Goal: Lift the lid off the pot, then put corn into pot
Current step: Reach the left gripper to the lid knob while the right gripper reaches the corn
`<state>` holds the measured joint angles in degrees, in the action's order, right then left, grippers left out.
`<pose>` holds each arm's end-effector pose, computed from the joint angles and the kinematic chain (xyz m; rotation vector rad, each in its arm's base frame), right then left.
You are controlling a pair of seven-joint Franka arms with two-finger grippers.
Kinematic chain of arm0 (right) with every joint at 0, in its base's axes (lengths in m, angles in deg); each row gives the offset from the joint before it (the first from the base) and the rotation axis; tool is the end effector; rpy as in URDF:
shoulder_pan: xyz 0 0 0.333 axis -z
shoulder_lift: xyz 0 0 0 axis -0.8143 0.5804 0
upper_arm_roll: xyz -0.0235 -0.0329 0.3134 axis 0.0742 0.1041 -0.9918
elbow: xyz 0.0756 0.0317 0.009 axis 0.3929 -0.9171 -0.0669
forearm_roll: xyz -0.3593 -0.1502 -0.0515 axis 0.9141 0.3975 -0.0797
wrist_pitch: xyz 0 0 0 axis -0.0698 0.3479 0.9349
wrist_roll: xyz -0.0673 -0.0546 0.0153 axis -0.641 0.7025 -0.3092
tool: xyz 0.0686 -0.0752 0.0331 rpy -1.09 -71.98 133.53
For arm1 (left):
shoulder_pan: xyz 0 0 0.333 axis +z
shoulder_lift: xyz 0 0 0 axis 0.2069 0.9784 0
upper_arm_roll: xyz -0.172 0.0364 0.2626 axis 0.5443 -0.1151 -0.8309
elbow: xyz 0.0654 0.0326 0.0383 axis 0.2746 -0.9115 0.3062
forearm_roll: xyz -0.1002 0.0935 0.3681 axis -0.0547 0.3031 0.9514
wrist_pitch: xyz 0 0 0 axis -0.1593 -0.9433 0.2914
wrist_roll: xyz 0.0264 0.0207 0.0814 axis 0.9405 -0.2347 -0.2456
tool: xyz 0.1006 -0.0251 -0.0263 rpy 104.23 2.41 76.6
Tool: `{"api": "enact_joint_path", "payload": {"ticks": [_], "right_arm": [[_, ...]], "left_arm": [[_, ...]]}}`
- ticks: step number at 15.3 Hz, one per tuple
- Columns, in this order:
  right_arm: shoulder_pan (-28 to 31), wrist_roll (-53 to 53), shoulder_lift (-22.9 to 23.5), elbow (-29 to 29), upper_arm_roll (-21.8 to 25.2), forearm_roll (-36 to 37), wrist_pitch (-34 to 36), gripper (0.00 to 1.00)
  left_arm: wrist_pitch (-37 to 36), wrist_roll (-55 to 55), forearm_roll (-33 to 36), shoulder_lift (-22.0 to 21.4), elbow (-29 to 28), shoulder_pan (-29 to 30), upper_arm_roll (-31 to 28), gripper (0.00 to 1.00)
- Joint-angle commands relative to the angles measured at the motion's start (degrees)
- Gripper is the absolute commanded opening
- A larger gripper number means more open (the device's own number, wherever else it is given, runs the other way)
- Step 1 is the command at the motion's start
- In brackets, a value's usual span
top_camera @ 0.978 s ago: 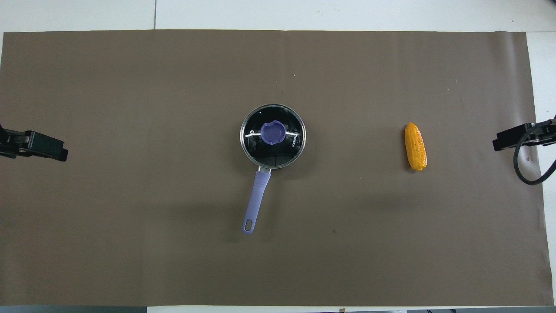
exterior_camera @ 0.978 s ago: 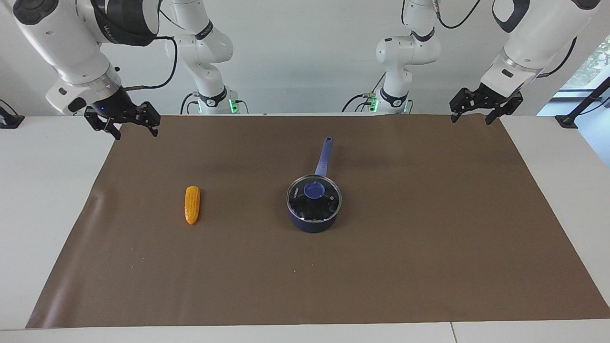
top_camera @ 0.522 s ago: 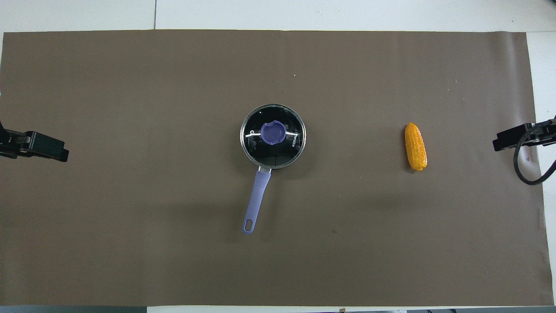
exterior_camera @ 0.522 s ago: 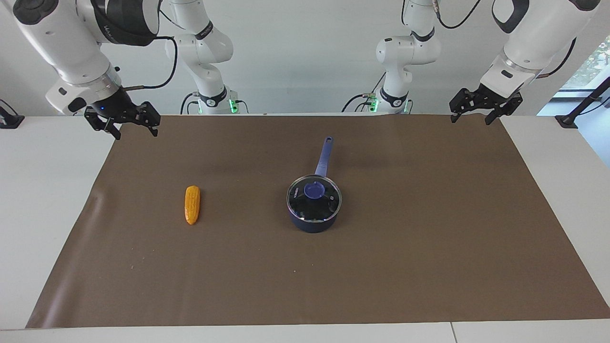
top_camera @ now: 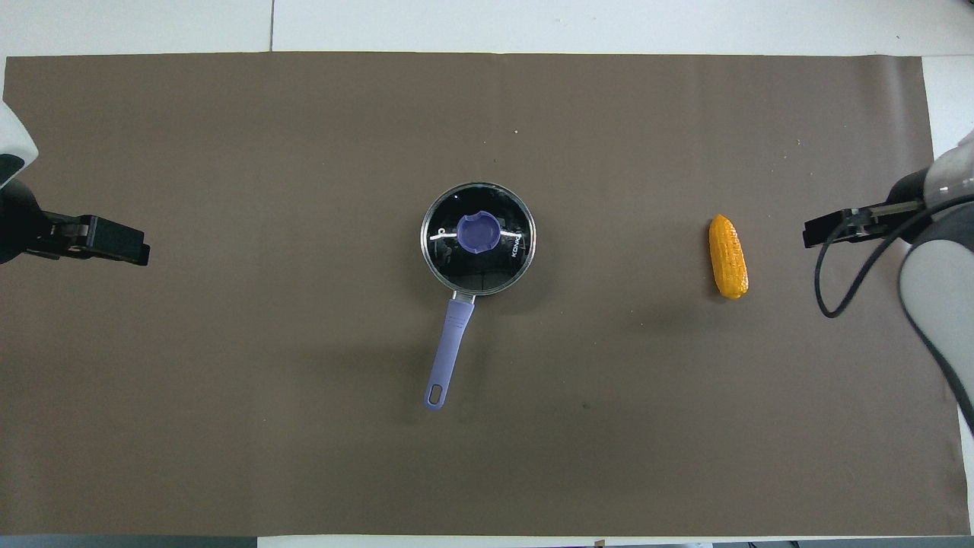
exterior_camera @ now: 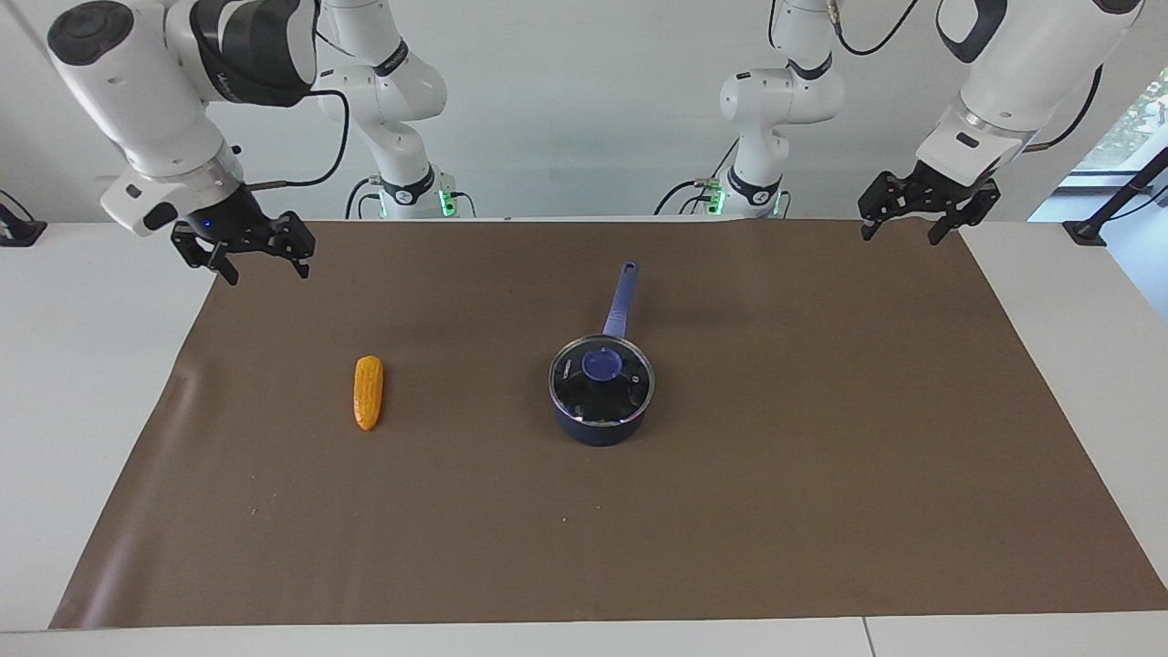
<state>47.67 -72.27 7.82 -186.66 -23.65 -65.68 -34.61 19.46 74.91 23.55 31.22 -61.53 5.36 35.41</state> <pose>0.5642 -0.0103 0.5017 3.1332 0.1599 0.0064 0.5310 -0.0837 0.6245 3.1085 -0.2319 -0.0458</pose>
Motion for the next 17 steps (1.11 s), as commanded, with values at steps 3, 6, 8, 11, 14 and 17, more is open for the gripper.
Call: {"api": "enact_joint_path", "payload": {"ticks": [3, 6, 8, 11, 14, 17], "right_arm": [[-2.02, -2.97, 3.82, -13.22, -0.42, -0.27, -18.74, 1.0], [-1.84, -2.35, 5.58, -17.72, -0.42, -0.79, -24.22, 1.0], [-1.5, -2.26, 7.34, -17.99, -0.42, -0.97, -25.8, 1.0], [-1.58, -2.26, 9.8, -17.91, -0.42, -1.85, -27.21, 1.0], [-1.67, -2.0, 11.12, -17.82, -0.42, -1.85, -27.83, 0.77], [-1.67, -1.56, 11.3, -17.64, -0.51, -1.85, -27.75, 0.38]], "left_arm": [[2.37, -14.38, -2.09, 8.88, 6.86, -8.95, -0.18, 1.0], [2.46, -25.63, -1.93, 20.12, 16.43, -17.47, -0.53, 1.0], [3.07, -32.23, -2.1, 27.51, 23.38, -21.09, -0.53, 1.0], [6.84, -39.18, -2.1, 33.59, 26.56, -25.31, -0.79, 1.0], [8.69, -40.79, -1.84, 36.24, 26.92, -27.43, -1.06, 1.0], [10.71, -40.79, -1.92, 36.42, 26.75, -27.52, -0.27, 1.0]]}}
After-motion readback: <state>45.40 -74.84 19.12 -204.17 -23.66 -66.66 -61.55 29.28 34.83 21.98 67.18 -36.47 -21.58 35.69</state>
